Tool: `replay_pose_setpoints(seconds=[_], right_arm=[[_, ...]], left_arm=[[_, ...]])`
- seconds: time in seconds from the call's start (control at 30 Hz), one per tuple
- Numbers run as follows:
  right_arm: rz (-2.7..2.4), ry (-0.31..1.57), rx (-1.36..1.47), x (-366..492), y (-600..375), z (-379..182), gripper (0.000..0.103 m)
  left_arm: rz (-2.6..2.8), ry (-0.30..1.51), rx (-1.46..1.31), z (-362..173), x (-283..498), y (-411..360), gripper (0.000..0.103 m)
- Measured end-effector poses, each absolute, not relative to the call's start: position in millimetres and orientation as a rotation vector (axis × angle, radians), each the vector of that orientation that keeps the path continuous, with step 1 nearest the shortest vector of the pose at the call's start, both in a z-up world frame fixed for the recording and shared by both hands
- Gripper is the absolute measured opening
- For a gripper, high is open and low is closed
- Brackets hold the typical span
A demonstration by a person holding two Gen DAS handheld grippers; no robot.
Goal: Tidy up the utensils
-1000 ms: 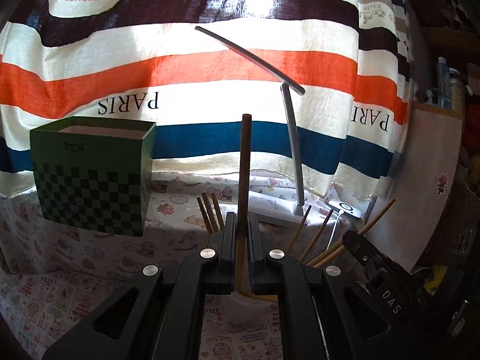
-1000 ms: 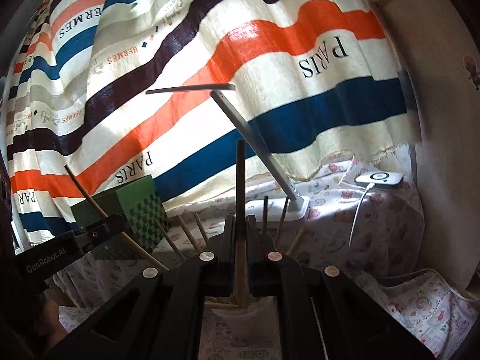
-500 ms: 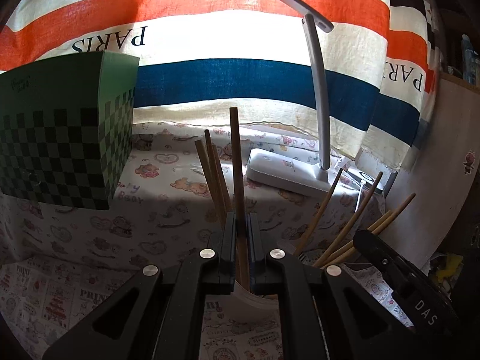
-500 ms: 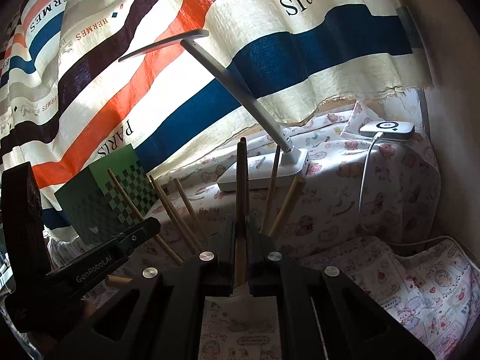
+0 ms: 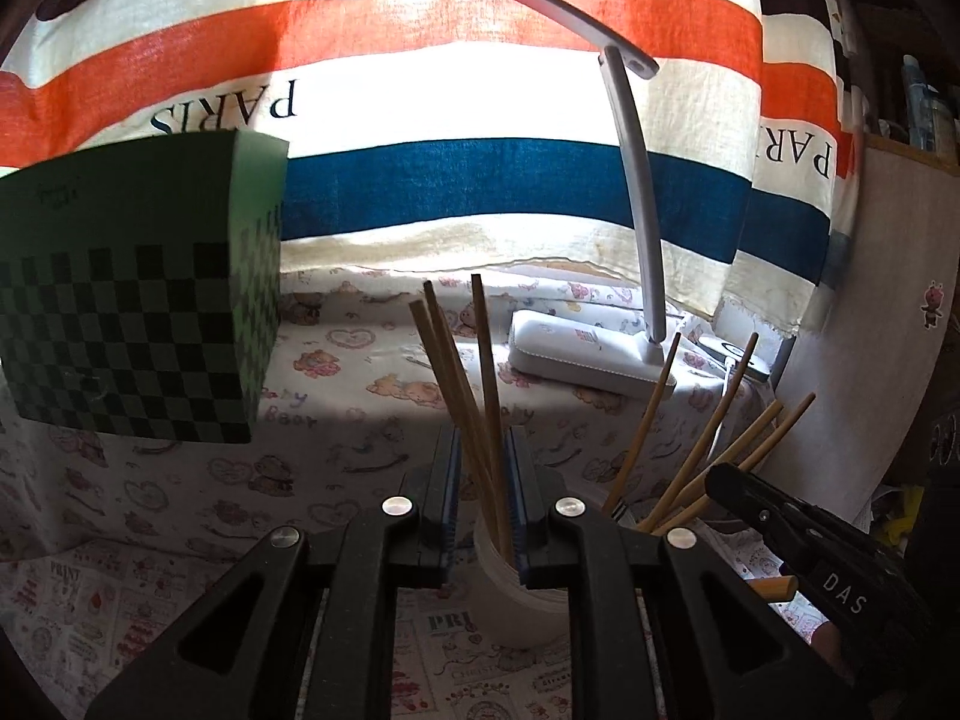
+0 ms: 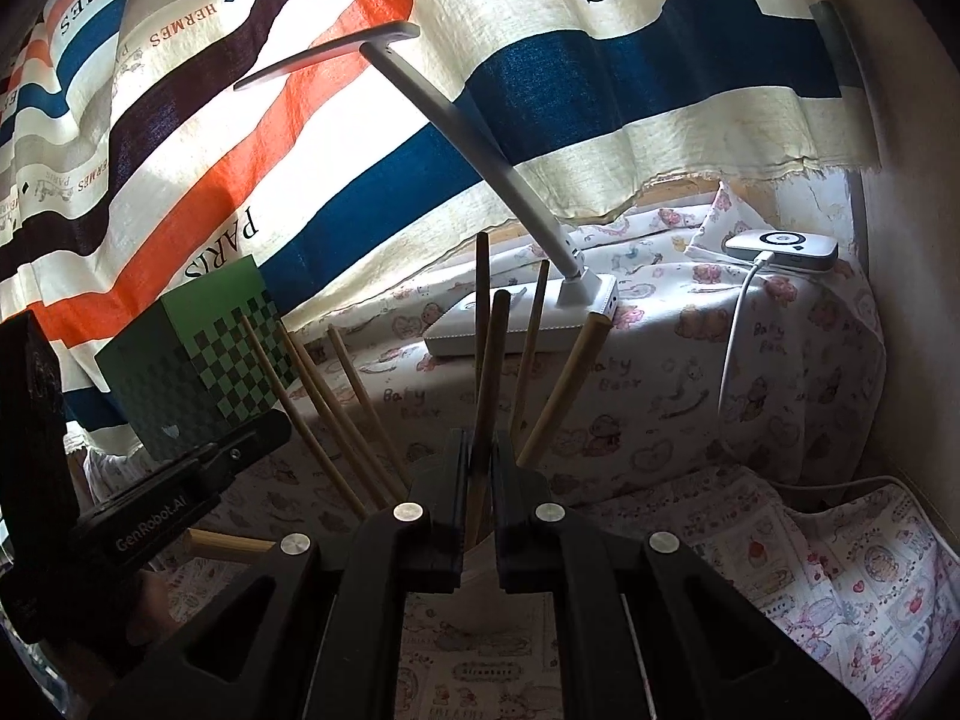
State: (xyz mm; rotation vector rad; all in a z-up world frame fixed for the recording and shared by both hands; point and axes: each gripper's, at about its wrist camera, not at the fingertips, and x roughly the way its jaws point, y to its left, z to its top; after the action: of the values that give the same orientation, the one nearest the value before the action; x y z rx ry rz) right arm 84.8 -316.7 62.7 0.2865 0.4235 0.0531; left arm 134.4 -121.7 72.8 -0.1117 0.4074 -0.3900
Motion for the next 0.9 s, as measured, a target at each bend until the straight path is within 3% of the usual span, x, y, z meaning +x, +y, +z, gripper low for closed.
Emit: replay_pose_setpoints(seconds=[0.1,0.17,0.33,0.5,0.7,0.73,0.9], right_arm=[[0.072,0.454,0.269,86,-316,63,0.009],[0.082,0.467,0.253,83,-314,63,0.012],[0.095,0.45,0.228,68,-305,68,0.04],[0.103,0.428,0.185,49,-293,70,0.059],[0.087,0.392,0.144,32,-280,65,0.081],[0.088,0.386,0.146,29,-279,64,0.088],[0.072,0.35,0.102,19,-271,54,0.09]], left_arm=[[-0.35,0.387,-0.135,81,126,-105,0.021],[-0.315,0.363,-0.13,85,116,-93,0.035],[-0.225,0.319,-0.076,89,91,-65,0.046],[-0.153,0.28,-0.085,82,63,-33,0.073],[-0.104,0.244,-0.055,68,35,-12,0.096],[-0.102,0.237,-0.062,66,30,-9,0.099],[-0.083,0.222,-0.111,50,19,5,0.102]])
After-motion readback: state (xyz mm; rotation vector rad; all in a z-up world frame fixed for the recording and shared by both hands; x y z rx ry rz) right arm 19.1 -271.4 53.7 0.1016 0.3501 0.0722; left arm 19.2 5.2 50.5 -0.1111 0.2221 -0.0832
